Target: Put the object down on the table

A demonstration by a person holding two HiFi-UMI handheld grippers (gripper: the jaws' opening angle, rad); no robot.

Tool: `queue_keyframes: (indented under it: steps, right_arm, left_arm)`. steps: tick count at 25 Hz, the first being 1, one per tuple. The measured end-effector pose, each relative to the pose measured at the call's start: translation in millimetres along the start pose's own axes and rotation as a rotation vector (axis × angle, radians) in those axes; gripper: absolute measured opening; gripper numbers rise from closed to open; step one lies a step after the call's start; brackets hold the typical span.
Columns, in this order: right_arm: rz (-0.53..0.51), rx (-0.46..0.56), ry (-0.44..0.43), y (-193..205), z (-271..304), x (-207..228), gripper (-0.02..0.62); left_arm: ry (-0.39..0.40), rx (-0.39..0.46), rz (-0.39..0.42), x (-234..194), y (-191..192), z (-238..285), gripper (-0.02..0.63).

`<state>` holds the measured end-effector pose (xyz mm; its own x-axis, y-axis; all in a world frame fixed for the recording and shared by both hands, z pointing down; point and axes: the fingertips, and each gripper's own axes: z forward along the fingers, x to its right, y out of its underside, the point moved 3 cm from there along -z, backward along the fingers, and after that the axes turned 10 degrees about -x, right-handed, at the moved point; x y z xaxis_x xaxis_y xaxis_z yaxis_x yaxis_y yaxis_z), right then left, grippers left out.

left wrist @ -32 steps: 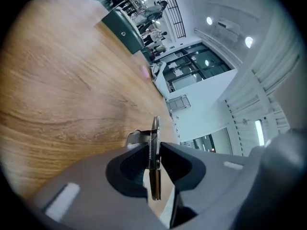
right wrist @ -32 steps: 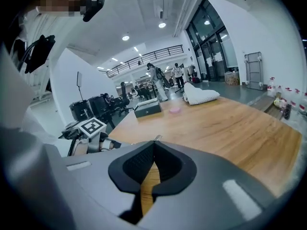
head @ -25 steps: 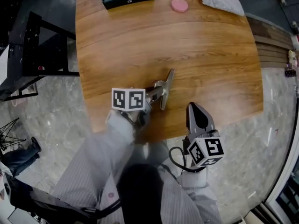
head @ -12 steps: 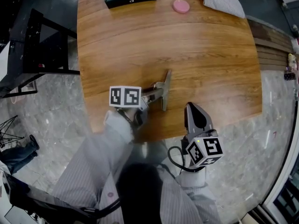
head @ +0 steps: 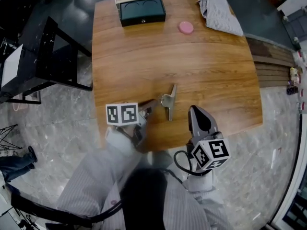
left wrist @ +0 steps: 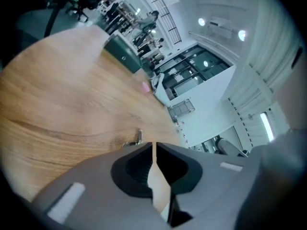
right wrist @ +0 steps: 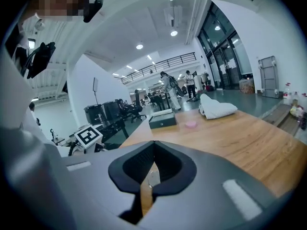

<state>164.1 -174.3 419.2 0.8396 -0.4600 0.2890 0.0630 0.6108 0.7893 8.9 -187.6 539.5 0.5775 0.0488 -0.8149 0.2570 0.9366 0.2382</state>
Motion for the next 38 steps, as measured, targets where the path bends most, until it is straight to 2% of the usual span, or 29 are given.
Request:
queue_keyframes:
  steps: [1,2,9,12,14,17,26,38]
  right_arm:
    - [-0.016,0.015,-0.008,-7,-1,-6,0.014]
    - [-0.032,0.030,-0.015,-14,-3,-13,0.014]
    - [-0.131,0.129,-0.048,-57,-21,-49,0.014]
    - [-0.154,0.163,-0.057,-70,-26,-55,0.014]
    - [-0.162,0.184,-0.058,-77,-29,-58,0.014]
    - [-0.178,0.197,-0.066,-82,-32,-64,0.012]
    - [-0.194,0.201,-0.073,-89,-35,-62,0.012]
    - [-0.193,0.207,-0.092,-87,-40,-64,0.012]
  left_arm:
    - [0.004,0.040,0.044,13,-7,-11,0.010]
    - [0.002,0.080,0.094,27,-13,-23,0.002]
    - [-0.005,0.407,0.467,139,-49,-108,0.001]
    - [-0.012,0.504,0.621,182,-56,-136,0.001]
    - [-0.016,0.541,0.683,200,-57,-148,0.000]
    - [-0.027,0.547,0.715,207,-55,-151,0.000]
    - [-0.060,0.516,0.700,197,-56,-140,0.000]
    - [-0.073,0.520,0.697,198,-49,-138,0.000]
